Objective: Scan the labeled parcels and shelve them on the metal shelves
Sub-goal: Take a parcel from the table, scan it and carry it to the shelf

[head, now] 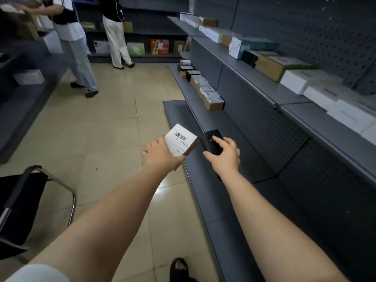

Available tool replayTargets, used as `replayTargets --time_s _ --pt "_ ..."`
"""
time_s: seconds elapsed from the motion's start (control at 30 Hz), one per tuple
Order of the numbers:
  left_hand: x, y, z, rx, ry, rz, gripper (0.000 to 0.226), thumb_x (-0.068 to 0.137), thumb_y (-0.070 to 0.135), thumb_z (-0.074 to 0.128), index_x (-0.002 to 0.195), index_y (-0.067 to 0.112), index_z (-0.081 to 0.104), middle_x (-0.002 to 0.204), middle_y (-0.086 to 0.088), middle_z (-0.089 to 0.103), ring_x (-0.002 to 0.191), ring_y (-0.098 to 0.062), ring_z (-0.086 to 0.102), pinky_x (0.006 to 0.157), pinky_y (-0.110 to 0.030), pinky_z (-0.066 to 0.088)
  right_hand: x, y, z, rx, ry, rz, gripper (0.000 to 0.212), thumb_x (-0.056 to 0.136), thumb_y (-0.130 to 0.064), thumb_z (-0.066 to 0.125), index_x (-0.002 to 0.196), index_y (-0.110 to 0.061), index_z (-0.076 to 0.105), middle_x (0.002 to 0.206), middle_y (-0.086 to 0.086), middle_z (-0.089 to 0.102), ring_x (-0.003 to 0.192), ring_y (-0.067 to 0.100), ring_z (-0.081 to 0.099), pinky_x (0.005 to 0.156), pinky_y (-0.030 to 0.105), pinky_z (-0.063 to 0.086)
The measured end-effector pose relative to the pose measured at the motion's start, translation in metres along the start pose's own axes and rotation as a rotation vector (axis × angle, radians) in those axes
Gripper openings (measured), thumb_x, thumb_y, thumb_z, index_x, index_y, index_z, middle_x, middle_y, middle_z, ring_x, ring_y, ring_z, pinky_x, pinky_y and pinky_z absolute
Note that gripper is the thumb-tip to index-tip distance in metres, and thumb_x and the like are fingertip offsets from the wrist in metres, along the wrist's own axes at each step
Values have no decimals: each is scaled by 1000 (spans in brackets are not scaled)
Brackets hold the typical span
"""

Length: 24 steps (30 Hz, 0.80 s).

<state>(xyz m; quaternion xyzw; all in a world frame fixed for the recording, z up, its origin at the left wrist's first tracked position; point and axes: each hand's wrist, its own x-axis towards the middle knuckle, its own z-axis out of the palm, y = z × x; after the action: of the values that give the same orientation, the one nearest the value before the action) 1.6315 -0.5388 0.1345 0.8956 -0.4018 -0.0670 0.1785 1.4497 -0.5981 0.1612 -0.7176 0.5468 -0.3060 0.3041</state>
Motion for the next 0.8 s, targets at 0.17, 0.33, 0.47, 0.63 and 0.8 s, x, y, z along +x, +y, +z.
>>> replayTargets --time_s 0.17,0.33,0.47,0.63,0.8 --pt "119 5 17 36 -21 2 89 63 72 70 127 20 37 121 -6 48 116 -28 47 91 -43 36 109 -13 56 28 -10 4 57 81 -29 76 134 -35 57 148 -11 36 129 19 33 108 38 30" --pt "225 23 20 48 -29 33 90 65 72 69 129 19 35 120 -8 48 115 -29 47 90 -44 36 218 -31 91 -19 -19 7 58 80 -30 76 134 -36 56 149 -8 35 131 22 33 107 41 29" --pt "299 37 38 38 -40 66 96 65 77 69 133 18 35 122 -7 48 116 -28 47 92 -44 37 289 -37 117 -74 17 53 58 79 -32 76 133 -38 56 150 -8 34 131 24 33 107 44 30" --pt "399 50 75 70 -91 172 102 63 80 67 135 17 34 127 -6 48 119 -28 46 94 -43 37 365 -23 160 -196 66 110 59 79 -32 75 134 -38 55 153 -6 30 133 26 29 106 48 29" --pt "509 70 106 126 -161 323 103 63 81 68 134 17 33 130 -7 47 122 -29 45 97 -43 37 441 -16 207 -219 168 225 60 80 -33 74 136 -37 53 155 -4 28 135 28 27 106 48 28"
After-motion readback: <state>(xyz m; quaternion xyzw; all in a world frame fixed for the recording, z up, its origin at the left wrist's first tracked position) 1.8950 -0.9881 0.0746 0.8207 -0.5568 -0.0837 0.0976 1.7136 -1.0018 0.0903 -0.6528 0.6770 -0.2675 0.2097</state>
